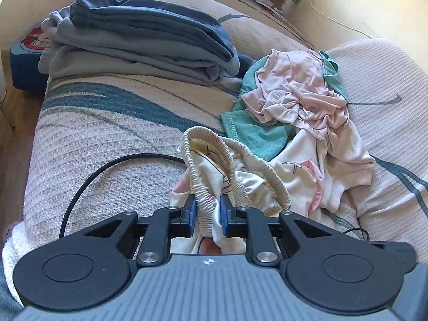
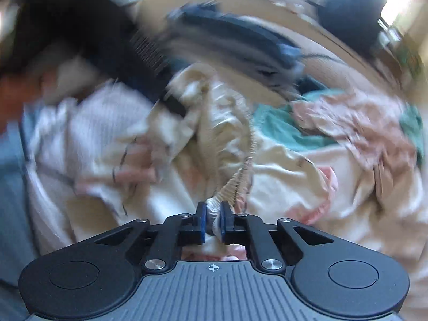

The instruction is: Fold clothes

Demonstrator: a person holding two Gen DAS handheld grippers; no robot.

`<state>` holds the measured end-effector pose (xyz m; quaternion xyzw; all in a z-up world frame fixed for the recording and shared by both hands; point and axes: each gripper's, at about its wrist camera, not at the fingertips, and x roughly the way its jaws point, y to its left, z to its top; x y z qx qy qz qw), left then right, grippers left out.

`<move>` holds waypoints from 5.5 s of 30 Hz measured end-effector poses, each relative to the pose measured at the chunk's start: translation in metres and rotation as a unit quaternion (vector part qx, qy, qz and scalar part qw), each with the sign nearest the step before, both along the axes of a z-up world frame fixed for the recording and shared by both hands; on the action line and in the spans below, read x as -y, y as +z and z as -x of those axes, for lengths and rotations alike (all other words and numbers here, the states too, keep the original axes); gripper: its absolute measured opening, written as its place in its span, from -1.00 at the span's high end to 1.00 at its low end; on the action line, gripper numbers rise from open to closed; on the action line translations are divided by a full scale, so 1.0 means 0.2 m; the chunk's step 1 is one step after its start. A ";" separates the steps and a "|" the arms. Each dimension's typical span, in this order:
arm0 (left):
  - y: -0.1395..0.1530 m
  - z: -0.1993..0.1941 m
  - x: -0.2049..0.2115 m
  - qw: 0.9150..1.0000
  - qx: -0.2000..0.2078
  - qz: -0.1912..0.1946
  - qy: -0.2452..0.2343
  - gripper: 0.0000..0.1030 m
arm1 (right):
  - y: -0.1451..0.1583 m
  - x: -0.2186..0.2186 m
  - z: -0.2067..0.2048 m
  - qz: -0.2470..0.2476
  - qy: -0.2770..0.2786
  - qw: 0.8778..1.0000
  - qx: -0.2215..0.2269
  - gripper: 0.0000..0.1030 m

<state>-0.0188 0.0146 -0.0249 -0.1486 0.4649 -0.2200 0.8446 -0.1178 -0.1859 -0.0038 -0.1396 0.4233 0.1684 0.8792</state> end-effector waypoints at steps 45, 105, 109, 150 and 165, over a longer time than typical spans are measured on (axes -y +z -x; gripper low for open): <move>0.11 0.26 0.34 0.977 0.053 0.009 -0.207 0.50 | 0.00 0.35 -0.40 0.015 -0.117 0.993 0.030 0.66; -0.01 -0.19 0.33 0.987 0.007 -0.139 -0.076 -0.77 | 0.14 0.36 0.24 -0.219 -0.131 0.962 -0.092 0.00; -0.06 -0.24 0.41 0.985 0.005 -0.141 -0.094 -0.35 | 0.05 0.34 0.27 -0.235 -0.140 0.953 -0.127 -0.05; 0.18 -0.10 -0.18 0.964 0.057 -0.235 0.116 0.76 | 0.18 -0.09 -0.50 -0.150 -0.040 0.987 -0.039 0.73; 0.19 -0.22 -0.33 0.976 0.066 -0.176 0.109 -0.54 | 0.15 0.11 -0.31 -0.248 -0.081 0.960 -0.105 -0.17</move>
